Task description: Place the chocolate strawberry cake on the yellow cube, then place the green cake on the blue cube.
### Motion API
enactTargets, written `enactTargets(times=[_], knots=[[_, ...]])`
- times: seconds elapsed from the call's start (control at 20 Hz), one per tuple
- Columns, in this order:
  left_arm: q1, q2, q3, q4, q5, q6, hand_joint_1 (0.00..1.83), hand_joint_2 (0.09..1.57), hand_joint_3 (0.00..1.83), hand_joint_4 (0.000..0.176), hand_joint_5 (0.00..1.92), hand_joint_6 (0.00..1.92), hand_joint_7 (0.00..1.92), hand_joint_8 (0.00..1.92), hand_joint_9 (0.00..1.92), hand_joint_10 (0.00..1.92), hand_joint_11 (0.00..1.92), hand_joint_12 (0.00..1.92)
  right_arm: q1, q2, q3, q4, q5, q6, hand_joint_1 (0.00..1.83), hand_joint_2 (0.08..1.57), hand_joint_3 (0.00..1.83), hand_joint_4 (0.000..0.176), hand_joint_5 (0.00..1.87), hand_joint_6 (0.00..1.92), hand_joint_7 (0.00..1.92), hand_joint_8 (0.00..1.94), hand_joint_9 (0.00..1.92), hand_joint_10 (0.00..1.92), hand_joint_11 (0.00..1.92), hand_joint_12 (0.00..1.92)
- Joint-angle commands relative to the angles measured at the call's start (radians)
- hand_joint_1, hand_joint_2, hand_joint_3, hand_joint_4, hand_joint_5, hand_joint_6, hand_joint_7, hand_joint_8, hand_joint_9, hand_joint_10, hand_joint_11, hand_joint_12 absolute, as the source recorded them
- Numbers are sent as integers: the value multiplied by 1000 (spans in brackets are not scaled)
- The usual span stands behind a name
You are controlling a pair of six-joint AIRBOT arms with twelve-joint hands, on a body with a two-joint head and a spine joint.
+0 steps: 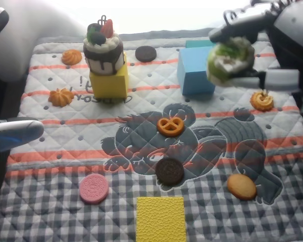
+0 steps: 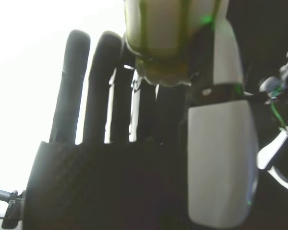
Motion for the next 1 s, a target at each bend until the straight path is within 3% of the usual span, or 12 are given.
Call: enactTargets(times=[0.0,0.05,0.1,0.15,0.25,0.35,0.55,0.65,0.8,0.95], knots=[[-5,1,8,1,-125,-9,914,770,11,128,0,0,0,0,0,0,0,0,23,-8,12,24,105,2,1366,1133,0,0,994,816,943,1173,790,1351,486,1506],[-5,0,9,1,-125,-9,925,773,12,147,0,0,0,0,0,0,0,0,53,-29,32,25,80,1,1370,1123,0,0,911,1038,996,981,857,1240,590,1306],[-5,-1,10,1,-124,-9,925,773,12,147,0,0,0,0,0,0,0,0,72,-44,47,26,61,-3,1370,1123,0,0,911,1038,996,981,857,1240,590,1306],[-5,-3,11,1,-122,-9,926,773,11,127,0,0,0,0,0,0,0,0,92,-59,61,28,41,-11,1379,1101,0,0,926,1027,1054,841,920,1177,699,1231],[-5,-5,13,1,-120,-9,922,773,11,129,0,0,0,0,0,0,0,0,123,-90,95,38,-1,-19,1373,1094,0,0,943,975,1070,854,942,1158,713,1253],[-5,-7,13,1,-119,-9,866,787,16,171,0,0,0,0,0,0,0,0,146,-119,126,47,-35,-19,1374,1109,1,0,917,1084,1021,916,896,1165,627,1245],[-5,-10,15,1,-119,-16,814,784,13,176,0,0,0,0,0,0,0,0,164,-157,170,68,-77,-19,1369,1129,1,0,936,992,945,1109,834,1239,569,1221],[-5,-10,15,2,-120,-19,807,782,12,175,0,0,0,0,0,0,0,0,164,-170,185,80,-93,-19,1374,1115,0,0,928,1023,1006,939,873,1229,676,1223],[-5,-10,15,2,-121,-22,779,767,4,176,0,0,0,0,0,0,0,0,166,-198,217,101,-124,-19,1377,1109,0,0,922,1048,1060,805,877,1248,688,1228],[-5,-11,16,2,-124,-25,789,782,10,176,0,0,0,0,0,0,0,0,166,-215,231,109,-147,-19,1384,1087,0,0,940,1013,1105,761,943,1151,724,1233]])
